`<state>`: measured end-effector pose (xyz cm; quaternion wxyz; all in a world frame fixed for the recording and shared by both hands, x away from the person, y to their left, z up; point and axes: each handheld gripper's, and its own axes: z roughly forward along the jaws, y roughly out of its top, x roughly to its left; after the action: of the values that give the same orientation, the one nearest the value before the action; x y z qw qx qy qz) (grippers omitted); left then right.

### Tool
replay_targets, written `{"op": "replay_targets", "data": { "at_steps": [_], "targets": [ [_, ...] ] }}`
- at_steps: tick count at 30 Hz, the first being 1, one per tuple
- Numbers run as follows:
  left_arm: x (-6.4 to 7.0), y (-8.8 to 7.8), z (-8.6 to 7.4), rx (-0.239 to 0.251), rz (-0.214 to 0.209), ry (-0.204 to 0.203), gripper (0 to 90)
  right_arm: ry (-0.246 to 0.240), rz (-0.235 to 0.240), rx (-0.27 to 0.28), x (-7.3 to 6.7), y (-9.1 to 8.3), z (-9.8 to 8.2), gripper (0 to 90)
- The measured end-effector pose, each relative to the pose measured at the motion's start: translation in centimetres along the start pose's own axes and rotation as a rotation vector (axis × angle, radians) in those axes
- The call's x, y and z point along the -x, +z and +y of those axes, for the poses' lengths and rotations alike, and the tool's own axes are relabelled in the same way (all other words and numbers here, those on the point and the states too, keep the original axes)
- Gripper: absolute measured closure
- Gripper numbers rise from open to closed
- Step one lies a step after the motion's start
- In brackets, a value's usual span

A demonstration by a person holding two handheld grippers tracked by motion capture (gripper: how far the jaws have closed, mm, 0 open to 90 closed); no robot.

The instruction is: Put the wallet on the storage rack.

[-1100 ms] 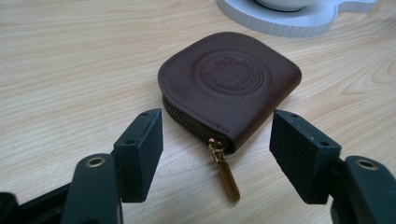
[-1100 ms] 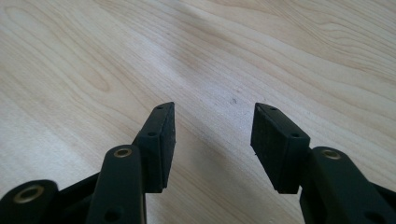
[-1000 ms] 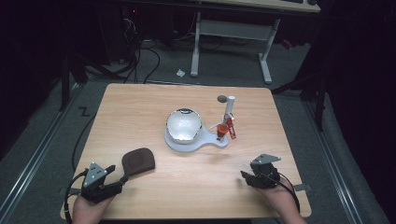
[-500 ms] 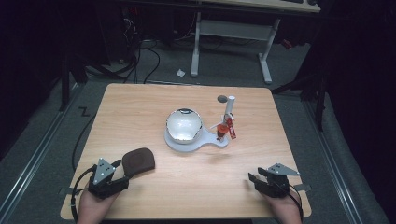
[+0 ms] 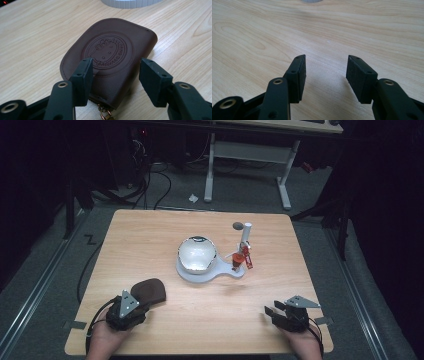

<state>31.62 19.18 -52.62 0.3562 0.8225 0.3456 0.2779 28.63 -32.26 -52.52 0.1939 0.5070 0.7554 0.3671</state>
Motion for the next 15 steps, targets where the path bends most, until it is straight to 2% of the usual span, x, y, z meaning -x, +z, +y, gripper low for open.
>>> {"op": "replay_targets", "data": {
  "at_steps": [3,7,12,15],
  "targets": [
    [0.2,0.0,-0.3,0.011,0.017,0.019,48.9,0.007,0.003,-0.003,0.0,-0.2,-0.2,50.6],
    [1.0,0.1,-0.7,0.018,0.062,0.085,49.0,0.018,0.006,0.006,0.2,-0.3,-0.2,50.6],
    [0.9,0.2,-1.2,0.047,0.061,0.088,50.3,0.031,0.014,0.004,0.3,-0.2,-0.1,50.7],
    [1.1,0.2,-1.3,0.052,0.067,0.093,52.1,0.019,0.015,-0.001,0.3,0.0,-0.1,50.8]
  ]
}}
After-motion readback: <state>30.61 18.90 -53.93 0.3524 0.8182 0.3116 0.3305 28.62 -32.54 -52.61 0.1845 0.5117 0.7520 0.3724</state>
